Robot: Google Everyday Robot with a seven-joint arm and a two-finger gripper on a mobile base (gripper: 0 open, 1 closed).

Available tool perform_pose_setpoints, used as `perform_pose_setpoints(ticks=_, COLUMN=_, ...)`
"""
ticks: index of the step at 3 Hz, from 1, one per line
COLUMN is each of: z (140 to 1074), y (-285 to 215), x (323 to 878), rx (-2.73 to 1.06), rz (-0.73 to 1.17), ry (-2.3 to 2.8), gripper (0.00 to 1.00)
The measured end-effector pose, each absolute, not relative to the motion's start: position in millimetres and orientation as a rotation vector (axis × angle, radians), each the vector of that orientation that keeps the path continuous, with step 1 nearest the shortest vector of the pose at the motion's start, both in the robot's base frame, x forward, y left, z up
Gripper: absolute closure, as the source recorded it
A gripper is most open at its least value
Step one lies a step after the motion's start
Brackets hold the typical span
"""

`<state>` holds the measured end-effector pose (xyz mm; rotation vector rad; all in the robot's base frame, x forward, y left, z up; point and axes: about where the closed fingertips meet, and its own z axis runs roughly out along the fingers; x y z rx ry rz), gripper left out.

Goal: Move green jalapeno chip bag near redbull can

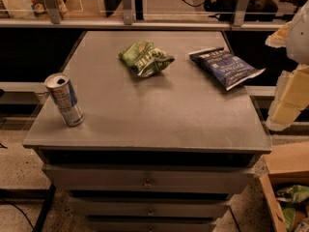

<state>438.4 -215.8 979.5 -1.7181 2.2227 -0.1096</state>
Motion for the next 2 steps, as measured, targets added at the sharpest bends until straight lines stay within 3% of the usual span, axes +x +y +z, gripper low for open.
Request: perform_pose_setpoints(ticks=2, z=980.5, y=-213.4, x=443.3, rx=-1.734, rz=-0.122, ry=2.197, gripper=0.0)
